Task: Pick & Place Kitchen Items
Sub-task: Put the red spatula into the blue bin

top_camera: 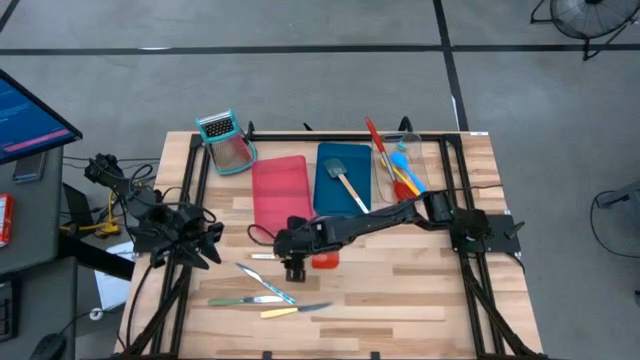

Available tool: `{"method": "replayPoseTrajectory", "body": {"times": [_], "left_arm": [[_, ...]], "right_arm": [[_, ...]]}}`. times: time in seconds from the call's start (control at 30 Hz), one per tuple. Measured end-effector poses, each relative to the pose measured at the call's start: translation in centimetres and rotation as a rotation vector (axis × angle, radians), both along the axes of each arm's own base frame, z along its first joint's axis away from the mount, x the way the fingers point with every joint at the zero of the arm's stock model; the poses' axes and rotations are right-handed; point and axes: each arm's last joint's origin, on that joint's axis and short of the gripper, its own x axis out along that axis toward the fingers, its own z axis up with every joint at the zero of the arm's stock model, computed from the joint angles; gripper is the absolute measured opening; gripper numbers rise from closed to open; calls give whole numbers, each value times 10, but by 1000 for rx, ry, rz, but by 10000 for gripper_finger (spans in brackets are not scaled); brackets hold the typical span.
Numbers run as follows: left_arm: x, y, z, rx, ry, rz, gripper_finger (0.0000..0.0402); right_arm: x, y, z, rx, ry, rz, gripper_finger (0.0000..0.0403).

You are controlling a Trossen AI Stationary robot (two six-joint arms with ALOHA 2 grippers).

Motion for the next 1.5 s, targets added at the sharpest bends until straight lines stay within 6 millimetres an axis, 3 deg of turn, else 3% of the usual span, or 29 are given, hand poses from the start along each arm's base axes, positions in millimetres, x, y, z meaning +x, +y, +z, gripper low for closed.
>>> {"method": "replayPoseTrajectory", "body": {"times": [0.07,0.43,0.83,1.03,1.2,1.37,1.5], "left_arm": [[0,0,0,0,0,0,140],[0,0,1,-4,-4,0,140],[0,0,1,-7,-4,15,140],[0,0,1,-9,-5,15,140],[0,0,1,-10,-8,15,140],[0,0,1,-10,-9,15,140],[0,0,1,-10,-10,15,140]], "right_arm": [[8,-2,0,3,-68,4,198],[13,1,-36,3,-26,17,192],[20,0,-48,32,-63,-46,183],[17,12,-49,31,-56,-23,185],[13,21,-34,71,-71,-6,204],[8,23,24,105,-207,21,221],[-1,25,51,109,-232,30,218]]}}
